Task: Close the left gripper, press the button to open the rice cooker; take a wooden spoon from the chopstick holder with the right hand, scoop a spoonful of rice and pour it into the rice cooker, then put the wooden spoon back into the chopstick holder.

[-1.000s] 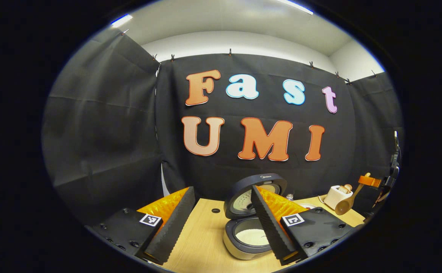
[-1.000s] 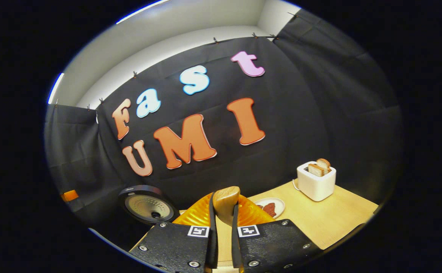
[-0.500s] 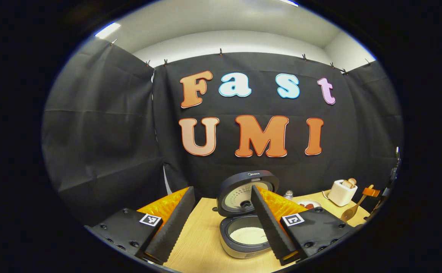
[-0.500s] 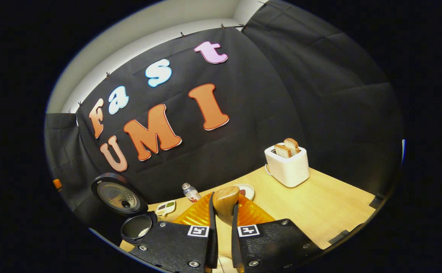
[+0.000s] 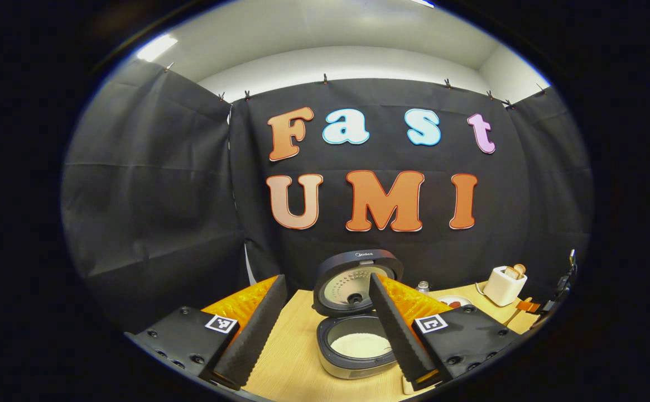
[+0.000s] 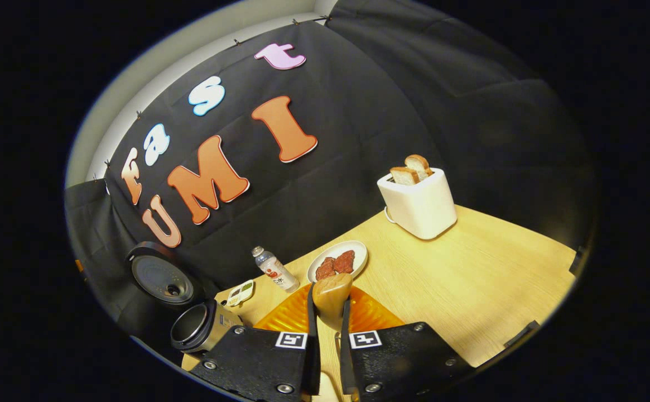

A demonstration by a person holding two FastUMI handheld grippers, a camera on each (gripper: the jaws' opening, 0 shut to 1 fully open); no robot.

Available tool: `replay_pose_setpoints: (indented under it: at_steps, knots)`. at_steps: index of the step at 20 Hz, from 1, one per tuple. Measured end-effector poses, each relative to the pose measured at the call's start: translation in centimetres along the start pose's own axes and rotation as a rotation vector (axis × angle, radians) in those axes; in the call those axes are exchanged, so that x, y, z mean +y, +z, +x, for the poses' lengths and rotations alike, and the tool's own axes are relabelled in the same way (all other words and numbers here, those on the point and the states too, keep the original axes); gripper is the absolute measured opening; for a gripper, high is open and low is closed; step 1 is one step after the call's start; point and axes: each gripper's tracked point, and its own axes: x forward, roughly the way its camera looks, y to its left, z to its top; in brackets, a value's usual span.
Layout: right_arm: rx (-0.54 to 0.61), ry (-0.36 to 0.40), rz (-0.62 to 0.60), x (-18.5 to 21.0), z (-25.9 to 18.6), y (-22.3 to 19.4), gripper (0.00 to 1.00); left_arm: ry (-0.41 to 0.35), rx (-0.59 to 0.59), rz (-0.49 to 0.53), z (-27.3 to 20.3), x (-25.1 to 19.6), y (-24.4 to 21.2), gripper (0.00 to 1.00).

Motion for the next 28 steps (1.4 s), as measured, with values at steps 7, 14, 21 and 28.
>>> replay_pose_setpoints:
  at_steps: [7, 14, 21, 28]
  knots:
    - [0.028, 0.005, 0.036, -1.9, -0.2, -0.9, 0.24, 0.006, 0.012, -0.012, 0.1, -0.7, -0.4, 0.98]
    - [-0.036, -0.132, -0.158, -4.6, -3.4, 4.3, 0.94, -0.042, 0.013, -0.014, 0.6, -2.9, 0.0, 0.98]
    - [-0.107, -0.209, -0.43, -0.6, -9.1, 11.7, 0.95, -0.092, 0.006, -0.026, 5.3, -4.5, 3.3, 1.0]
    - [-0.179, -0.201, -0.441, 3.8, -13.8, 15.6, 0.95, -0.161, -0.075, -0.001, 14.5, -7.0, 11.4, 1.0]
